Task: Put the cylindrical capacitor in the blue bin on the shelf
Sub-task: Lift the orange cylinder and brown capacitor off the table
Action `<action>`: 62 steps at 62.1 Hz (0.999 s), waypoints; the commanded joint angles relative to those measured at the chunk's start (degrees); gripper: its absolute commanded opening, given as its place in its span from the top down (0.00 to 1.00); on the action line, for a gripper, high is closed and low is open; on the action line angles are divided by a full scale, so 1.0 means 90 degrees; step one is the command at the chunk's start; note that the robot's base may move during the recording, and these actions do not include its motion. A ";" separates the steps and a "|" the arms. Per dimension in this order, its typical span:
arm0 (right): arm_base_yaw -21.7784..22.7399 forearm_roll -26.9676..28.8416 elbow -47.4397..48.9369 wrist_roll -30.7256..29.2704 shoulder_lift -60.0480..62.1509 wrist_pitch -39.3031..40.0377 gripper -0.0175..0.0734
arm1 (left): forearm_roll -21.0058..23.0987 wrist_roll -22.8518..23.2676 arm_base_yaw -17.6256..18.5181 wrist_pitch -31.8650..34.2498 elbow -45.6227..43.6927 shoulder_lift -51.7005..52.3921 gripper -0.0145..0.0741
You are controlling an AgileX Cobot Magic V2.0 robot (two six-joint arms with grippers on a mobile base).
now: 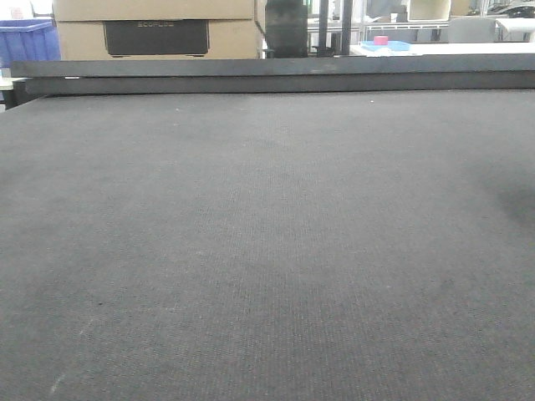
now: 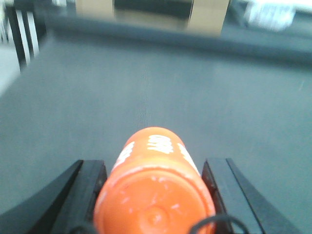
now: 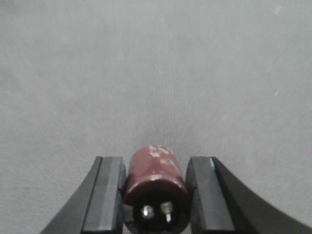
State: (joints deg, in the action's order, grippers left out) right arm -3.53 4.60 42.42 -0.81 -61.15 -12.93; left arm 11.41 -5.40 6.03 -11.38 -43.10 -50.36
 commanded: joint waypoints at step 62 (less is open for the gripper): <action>0.0002 -0.0038 -0.0414 -0.0026 0.3955 0.0539 0.99 | 0.0057 -0.0027 -0.0011 0.0410 0.0650 0.2596 0.96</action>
State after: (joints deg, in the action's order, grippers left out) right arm -3.53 4.60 38.80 -0.81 -25.89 -9.84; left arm 11.52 -5.40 6.03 -9.17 -37.44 -27.32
